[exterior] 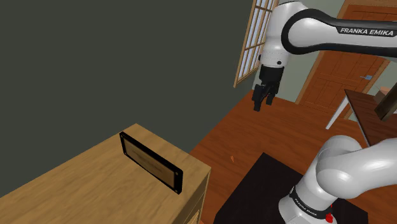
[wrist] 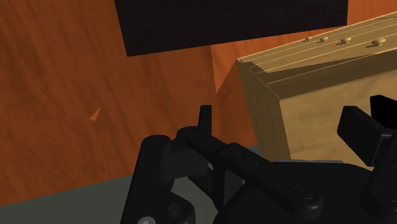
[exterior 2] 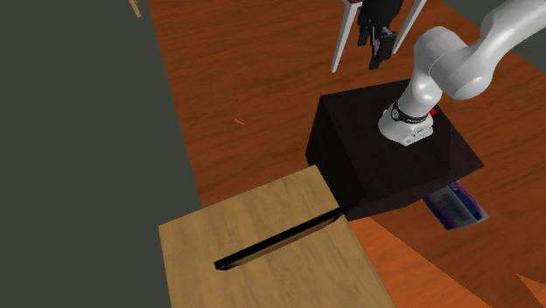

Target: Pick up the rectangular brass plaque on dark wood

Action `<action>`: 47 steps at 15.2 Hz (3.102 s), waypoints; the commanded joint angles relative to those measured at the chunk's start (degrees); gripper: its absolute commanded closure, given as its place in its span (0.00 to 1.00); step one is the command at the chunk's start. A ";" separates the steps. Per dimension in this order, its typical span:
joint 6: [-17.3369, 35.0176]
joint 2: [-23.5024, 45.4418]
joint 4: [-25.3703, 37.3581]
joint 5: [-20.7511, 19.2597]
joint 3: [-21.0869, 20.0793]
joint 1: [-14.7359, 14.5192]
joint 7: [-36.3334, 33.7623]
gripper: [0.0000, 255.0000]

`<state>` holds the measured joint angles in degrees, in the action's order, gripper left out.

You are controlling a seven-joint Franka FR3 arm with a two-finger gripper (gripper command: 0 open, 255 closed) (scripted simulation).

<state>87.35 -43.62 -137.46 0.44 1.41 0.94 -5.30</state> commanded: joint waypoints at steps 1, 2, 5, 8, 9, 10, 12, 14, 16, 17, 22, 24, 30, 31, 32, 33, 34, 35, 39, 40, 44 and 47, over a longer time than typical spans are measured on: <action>0.00 0.00 0.00 0.00 0.00 0.00 0.00 0.00; 1.81 1.16 -0.33 0.55 -0.60 -0.44 -0.40 0.00; 7.20 5.03 -0.87 2.07 -2.38 -1.75 -1.53 0.00; 12.46 9.39 -0.74 3.36 -4.16 -2.98 -2.59 0.00; 14.17 10.94 -0.55 3.74 -4.76 -3.36 -2.92 0.00; 15.85 12.54 -0.28 4.07 -5.35 -3.74 -3.26 0.00; 19.12 15.85 0.47 4.64 -6.53 -4.45 -3.94 0.00; 22.24 19.30 1.51 5.05 -7.70 -5.11 -4.63 0.00; 25.19 22.87 2.83 5.26 -8.83 -5.73 -5.36 0.00; 26.60 24.69 3.60 5.29 -9.39 -6.02 -5.74 0.00; 32.87 34.06 8.44 4.63 -12.05 -7.35 -7.91 0.00; 34.97 37.90 10.84 3.94 -13.01 -7.88 -8.92 0.00; 39.76 49.67 19.61 0.56 -15.13 -9.93 -12.34 0.00; 40.32 51.66 21.31 -0.15 -15.36 -10.36 -12.94 0.00; 40.80 53.65 23.08 -0.88 -15.55 -10.84 -13.53 0.00; 41.22 55.65 24.93 -1.63 -15.68 -11.35 -14.11 0.00; 41.57 57.66 26.84 -2.38 -15.79 -11.90 -14.67 0.00; 41.84 59.68 28.84 -3.13 -15.85 -12.48 -15.21 0.00; 42.20 67.87 37.66 -6.01 -15.79 -15.11 -17.05 0.00; 42.10 69.96 40.10 -6.67 -15.71 -15.84 -17.42 0.00; 42.25 74.73 45.25 -8.03 -15.39 -17.46 -18.09 0.00; 44.00 75.84 44.60 -8.35 -15.17 -17.58 -18.26 0.00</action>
<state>130.71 31.77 -92.69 -7.78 -13.85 -16.59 -23.51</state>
